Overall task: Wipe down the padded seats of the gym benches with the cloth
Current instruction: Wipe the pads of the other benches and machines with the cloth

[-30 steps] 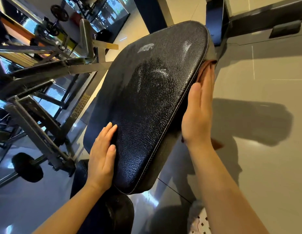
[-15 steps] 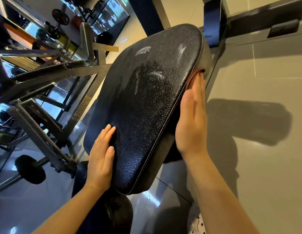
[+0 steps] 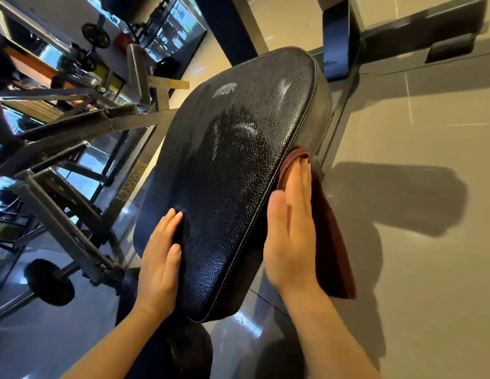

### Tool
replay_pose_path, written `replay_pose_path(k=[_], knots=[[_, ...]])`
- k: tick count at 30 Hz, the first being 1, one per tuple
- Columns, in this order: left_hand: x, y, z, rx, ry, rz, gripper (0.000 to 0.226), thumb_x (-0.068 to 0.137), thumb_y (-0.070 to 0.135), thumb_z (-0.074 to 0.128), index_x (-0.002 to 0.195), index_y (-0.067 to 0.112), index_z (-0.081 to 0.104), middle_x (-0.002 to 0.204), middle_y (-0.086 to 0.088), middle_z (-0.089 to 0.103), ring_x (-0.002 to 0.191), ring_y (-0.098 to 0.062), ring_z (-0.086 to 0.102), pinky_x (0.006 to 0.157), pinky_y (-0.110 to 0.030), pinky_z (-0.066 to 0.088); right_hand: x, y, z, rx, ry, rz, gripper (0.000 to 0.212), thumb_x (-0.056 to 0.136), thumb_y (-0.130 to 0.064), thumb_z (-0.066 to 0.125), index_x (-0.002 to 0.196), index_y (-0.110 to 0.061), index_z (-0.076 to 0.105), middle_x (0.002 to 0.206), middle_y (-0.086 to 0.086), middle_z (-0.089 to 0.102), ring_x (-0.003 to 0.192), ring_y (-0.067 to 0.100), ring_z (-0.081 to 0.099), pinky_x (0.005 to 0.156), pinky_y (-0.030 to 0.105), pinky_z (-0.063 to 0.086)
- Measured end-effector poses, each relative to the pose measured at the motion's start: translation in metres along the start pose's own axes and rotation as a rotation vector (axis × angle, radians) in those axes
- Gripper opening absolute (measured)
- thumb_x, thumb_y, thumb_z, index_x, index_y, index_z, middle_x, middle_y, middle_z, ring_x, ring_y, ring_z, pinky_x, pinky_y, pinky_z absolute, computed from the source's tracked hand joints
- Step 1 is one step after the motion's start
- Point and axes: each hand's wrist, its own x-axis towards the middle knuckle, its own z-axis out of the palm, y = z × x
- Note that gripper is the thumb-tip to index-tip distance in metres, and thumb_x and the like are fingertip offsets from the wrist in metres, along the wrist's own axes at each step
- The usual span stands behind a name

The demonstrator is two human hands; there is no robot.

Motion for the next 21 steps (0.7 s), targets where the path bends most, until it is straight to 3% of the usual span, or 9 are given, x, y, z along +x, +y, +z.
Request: replay_pose_path(k=[3,5,10,14,18,21], knots=[[0.0,0.003,0.0,0.012,-0.004,-0.006,0.048,0.099,0.059,0.022,0.145,0.048,0.028,0.158,0.007,0.029,0.146,-0.014,0.025,0.117,-0.056,0.023,0.063,-0.008,-0.014,0.024,0.073,0.01,0.061,0.1,-0.036,0.026,0.154,-0.01,0.016,0.161,-0.004,0.014,0.145,-0.001,0.006,0.114,0.007,0.001],[0.0,0.003,-0.001,0.015,-0.006,-0.005,0.047,0.099,0.06,0.022,0.144,0.049,0.027,0.157,0.007,0.029,0.145,-0.014,0.026,0.117,-0.055,0.023,0.086,-0.008,-0.018,0.018,0.104,-0.005,0.06,0.101,-0.034,0.026,0.154,-0.007,0.018,0.159,-0.003,0.019,0.144,-0.001,0.009,0.111,0.003,0.002],[0.0,0.006,0.0,0.002,0.001,0.003,0.045,0.098,0.046,0.027,0.143,0.047,0.028,0.156,0.01,0.029,0.145,-0.012,0.025,0.118,-0.052,0.022,0.046,0.006,-0.004,-0.062,0.12,-0.028,0.06,0.102,-0.033,0.027,0.152,-0.003,0.016,0.159,-0.001,0.013,0.143,0.0,0.006,0.114,0.009,-0.001],[0.002,0.001,0.001,-0.01,0.025,0.017,0.043,0.098,0.043,0.029,0.141,0.042,0.031,0.153,0.018,0.028,0.145,-0.014,0.027,0.117,-0.053,0.023,-0.024,0.016,0.015,-0.077,0.078,-0.059,0.055,0.098,-0.04,0.025,0.147,-0.021,0.008,0.152,-0.019,0.005,0.145,-0.002,0.004,0.118,0.015,0.001],[0.002,0.0,0.003,-0.027,0.039,0.022,0.044,0.096,0.043,0.029,0.139,0.034,0.034,0.151,0.01,0.031,0.144,-0.017,0.03,0.117,-0.052,0.023,-0.089,0.026,0.031,-0.136,0.015,-0.087,0.056,0.103,-0.049,0.02,0.153,-0.035,-0.001,0.158,-0.028,-0.001,0.15,0.006,0.003,0.12,0.021,0.003],[0.001,0.003,0.002,-0.027,0.039,0.021,0.045,0.095,0.045,0.028,0.138,0.033,0.034,0.15,0.01,0.031,0.143,-0.018,0.03,0.117,-0.051,0.023,-0.127,0.033,0.039,-0.162,-0.046,-0.134,0.056,0.103,-0.051,0.016,0.154,-0.036,-0.002,0.161,-0.024,0.0,0.151,0.013,0.006,0.12,0.023,0.006]])
